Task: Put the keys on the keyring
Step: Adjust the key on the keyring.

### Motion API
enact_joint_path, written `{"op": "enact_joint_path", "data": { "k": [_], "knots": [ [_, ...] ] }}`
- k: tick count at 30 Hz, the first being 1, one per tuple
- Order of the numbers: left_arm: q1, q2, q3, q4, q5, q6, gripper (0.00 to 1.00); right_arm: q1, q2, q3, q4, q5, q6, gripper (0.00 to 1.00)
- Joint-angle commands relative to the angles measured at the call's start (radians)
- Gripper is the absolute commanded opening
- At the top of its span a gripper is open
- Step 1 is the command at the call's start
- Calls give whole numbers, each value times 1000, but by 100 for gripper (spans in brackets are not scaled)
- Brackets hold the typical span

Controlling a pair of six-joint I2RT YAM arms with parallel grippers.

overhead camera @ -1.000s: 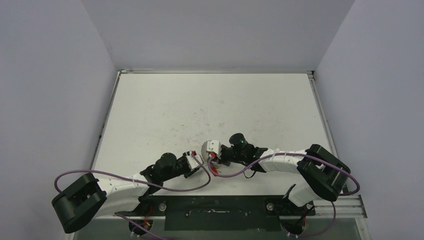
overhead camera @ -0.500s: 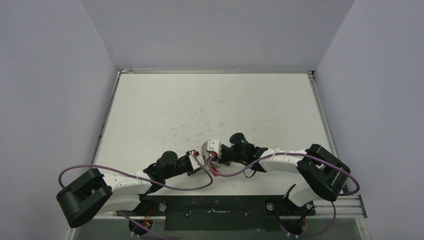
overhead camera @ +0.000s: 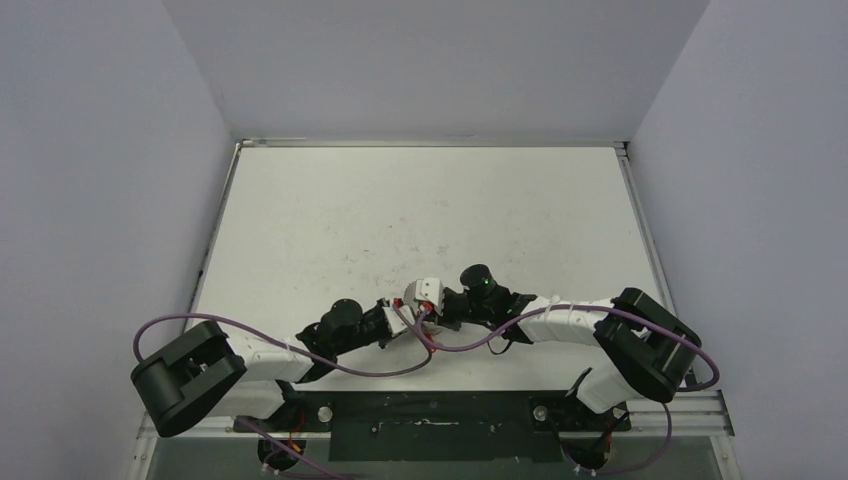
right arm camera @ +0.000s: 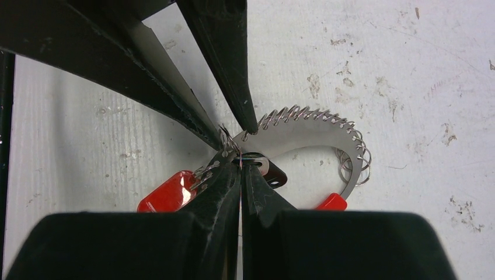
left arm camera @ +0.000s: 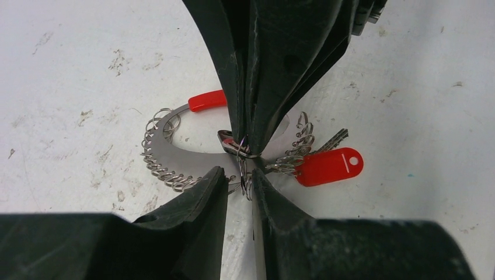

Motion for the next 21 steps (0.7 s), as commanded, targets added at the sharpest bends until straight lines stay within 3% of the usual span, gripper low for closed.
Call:
{"op": "enact_joint_path", "data": {
  "k": [1, 11, 14, 21],
  "knots": [
    [-3, 27, 48, 77, -24, -7, 20, -7, 9, 29, 69, -39, 6, 0],
    [-3, 73, 61, 67, -40, 0, 9, -11, 5, 29, 68, -45, 4, 0],
    [-2, 67, 54, 66, -45, -6, 0, -13, 3, 29, 67, -47, 4, 0],
    [-3, 19, 12, 106, -45, -54, 0, -31, -4, 27, 67, -57, 21, 0]
  ]
}}
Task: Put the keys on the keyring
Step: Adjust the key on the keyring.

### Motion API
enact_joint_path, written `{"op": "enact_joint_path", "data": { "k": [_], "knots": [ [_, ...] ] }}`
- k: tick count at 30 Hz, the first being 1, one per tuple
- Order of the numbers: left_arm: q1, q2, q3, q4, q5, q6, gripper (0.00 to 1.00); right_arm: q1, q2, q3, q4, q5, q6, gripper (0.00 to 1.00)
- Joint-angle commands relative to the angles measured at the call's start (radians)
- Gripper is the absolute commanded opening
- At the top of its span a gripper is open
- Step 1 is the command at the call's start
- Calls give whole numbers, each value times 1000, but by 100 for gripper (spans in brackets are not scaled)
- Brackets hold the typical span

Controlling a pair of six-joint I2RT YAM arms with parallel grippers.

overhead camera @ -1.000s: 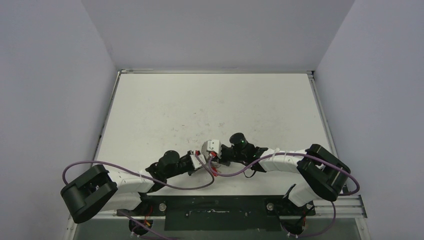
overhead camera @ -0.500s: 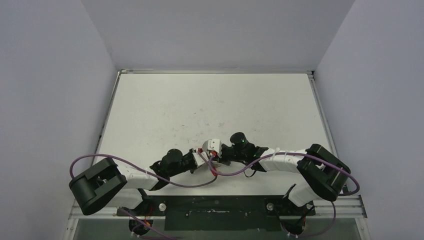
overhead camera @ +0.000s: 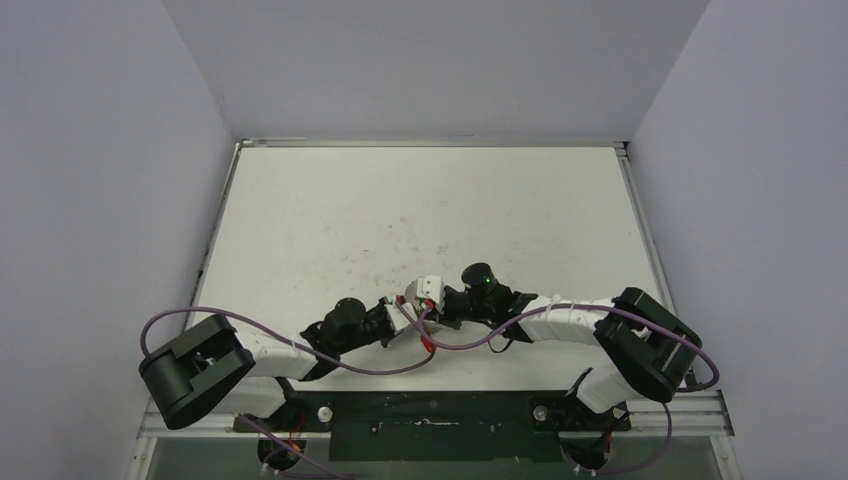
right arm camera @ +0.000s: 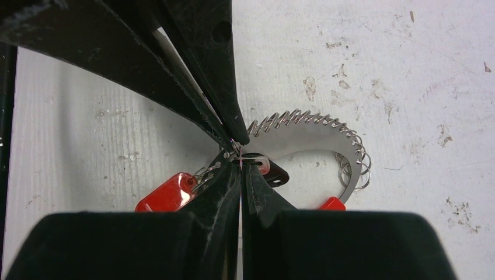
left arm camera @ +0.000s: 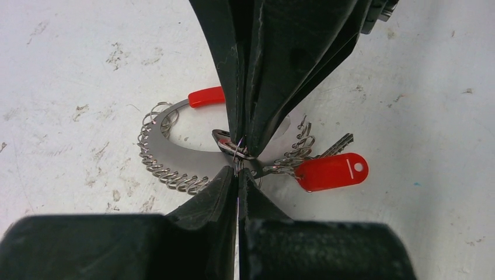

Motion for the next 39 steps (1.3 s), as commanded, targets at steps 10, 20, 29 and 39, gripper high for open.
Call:
{"op": "enact_joint_path", "data": {
  "k": [10, 20, 29, 39],
  "knots": [
    [5, -174, -60, 81, -70, -101, 0, -42, -8, 9, 55, -66, -3, 0],
    [19, -198, -93, 177, -62, -169, 0, -42, -7, -2, 11, -27, -52, 0],
    [48, -238, -118, 205, -45, -220, 0, -40, -7, -24, 8, 29, -84, 0],
    [63, -302, -135, 175, -36, -248, 0, -6, -7, -53, 21, 120, -151, 0]
  ]
}}
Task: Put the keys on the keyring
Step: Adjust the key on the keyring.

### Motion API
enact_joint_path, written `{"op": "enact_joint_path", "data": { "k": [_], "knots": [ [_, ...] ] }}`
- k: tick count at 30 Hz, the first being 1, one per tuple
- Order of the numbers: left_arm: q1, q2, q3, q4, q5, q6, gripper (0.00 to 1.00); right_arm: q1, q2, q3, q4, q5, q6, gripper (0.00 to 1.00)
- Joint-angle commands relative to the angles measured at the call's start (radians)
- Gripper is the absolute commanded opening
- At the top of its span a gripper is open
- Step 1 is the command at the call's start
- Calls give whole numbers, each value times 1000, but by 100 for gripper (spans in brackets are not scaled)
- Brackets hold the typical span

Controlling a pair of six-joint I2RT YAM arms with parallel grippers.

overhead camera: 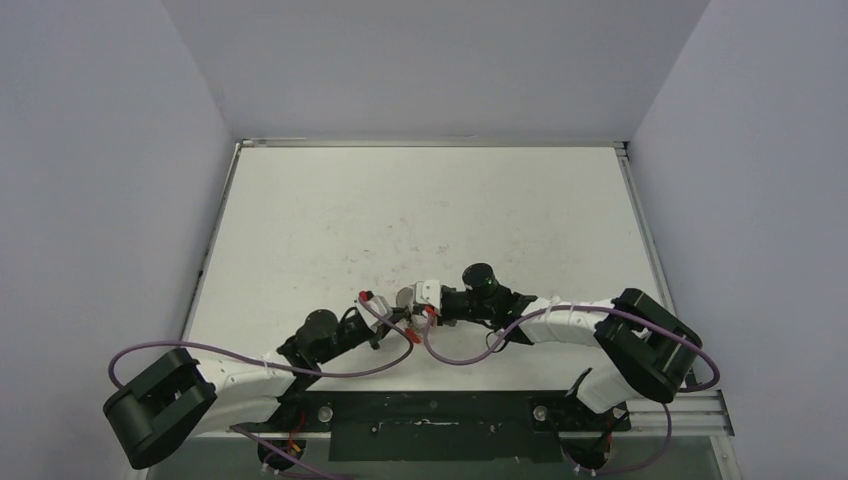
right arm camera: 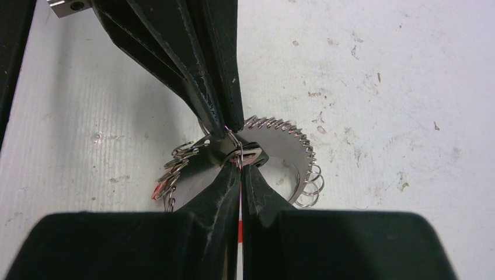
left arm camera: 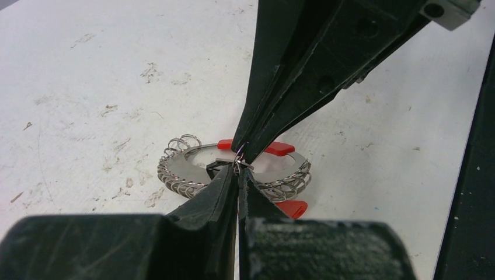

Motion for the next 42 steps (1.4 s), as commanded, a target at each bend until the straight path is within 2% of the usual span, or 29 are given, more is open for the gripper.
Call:
{"op": "enact_joint_path", "data": {
  "k": [1, 11, 20, 23, 24, 28, 31, 34, 38, 42],
  "knots": [
    [26, -52, -6, 90, -14, -34, 0, 3, -7, -52, -82, 185, -90, 0],
    [31, -96, -25, 62, -9, -57, 0, 89, -46, -113, -85, 381, -229, 0],
    [37, -149, -32, 23, -17, -89, 0, 194, 5, -110, -47, 565, -271, 0],
    [38, -163, -35, 9, -8, -85, 0, 209, -13, -110, -21, 575, -247, 0],
    [38, -167, -37, 4, -3, -84, 0, 209, -37, -114, -11, 576, -231, 6],
    [40, -188, -44, -10, 32, -75, 0, 201, -171, -131, 18, 576, -172, 51],
    [40, -207, -43, -38, 50, -71, 0, 153, -282, -109, -60, 474, -149, 70],
    [41, -227, -39, -66, 63, -32, 0, 57, -365, -60, -170, 272, -122, 79],
    [43, -254, -29, -107, 108, 5, 0, -37, -387, 21, -263, 28, -105, 78],
    [42, -269, -31, -108, 149, 25, 0, -52, -324, 116, -355, -155, -152, 65]
  ]
}}
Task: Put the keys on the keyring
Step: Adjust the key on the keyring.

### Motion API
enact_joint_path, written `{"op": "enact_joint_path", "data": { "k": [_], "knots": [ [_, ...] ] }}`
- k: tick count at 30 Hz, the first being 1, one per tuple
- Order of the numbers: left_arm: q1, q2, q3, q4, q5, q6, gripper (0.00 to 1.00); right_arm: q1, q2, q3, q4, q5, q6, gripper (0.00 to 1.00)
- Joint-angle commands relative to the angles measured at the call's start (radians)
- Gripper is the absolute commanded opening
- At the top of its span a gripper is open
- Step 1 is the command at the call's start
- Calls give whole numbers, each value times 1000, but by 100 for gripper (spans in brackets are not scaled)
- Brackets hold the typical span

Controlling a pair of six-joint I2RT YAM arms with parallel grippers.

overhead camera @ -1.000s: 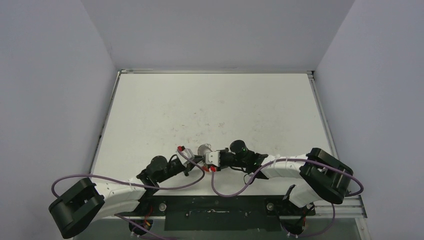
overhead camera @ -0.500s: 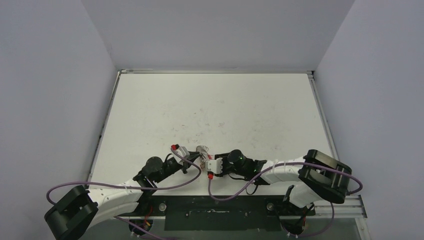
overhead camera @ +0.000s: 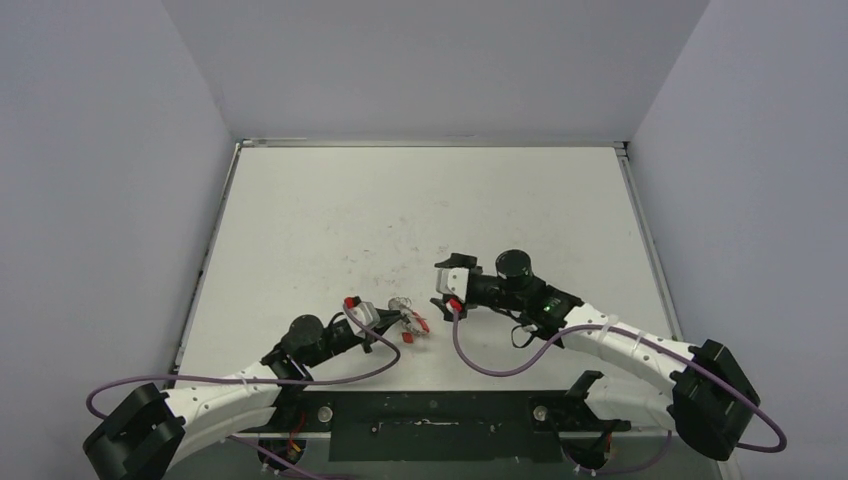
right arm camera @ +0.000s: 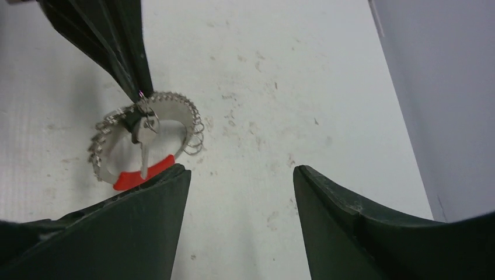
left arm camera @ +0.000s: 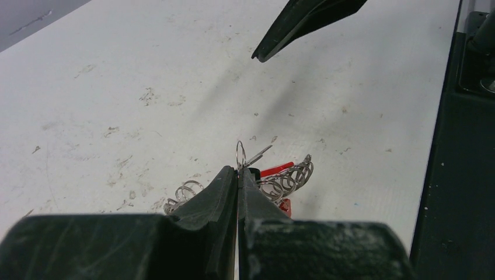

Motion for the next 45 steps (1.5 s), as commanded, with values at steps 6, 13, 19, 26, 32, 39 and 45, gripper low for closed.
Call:
{"op": "enact_joint_path", "data": {
  "k": [6, 13, 19, 26, 32, 39, 45],
  "knots": [
    [7, -33, 17, 4, 93, 41, 0, -3, 158, 218, -281, -504, -141, 44],
    [7, -30, 25, 4, 101, 43, 0, 4, 231, 250, -300, -518, -162, 35],
    [7, -23, 29, 6, 106, 45, 0, 38, 302, 274, -290, -493, -160, 34],
    [5, -22, 30, 5, 109, 45, 0, 58, 337, 265, -186, -444, -101, 27],
    [5, -19, 30, 10, 109, 44, 0, 59, 358, 266, -189, -421, -105, 14],
    [6, -16, 31, 12, 111, 42, 0, 59, 369, 241, -163, -402, -98, 36],
    [5, -18, 29, 12, 111, 39, 0, 57, 390, 251, -169, -430, -106, 8]
  ]
}}
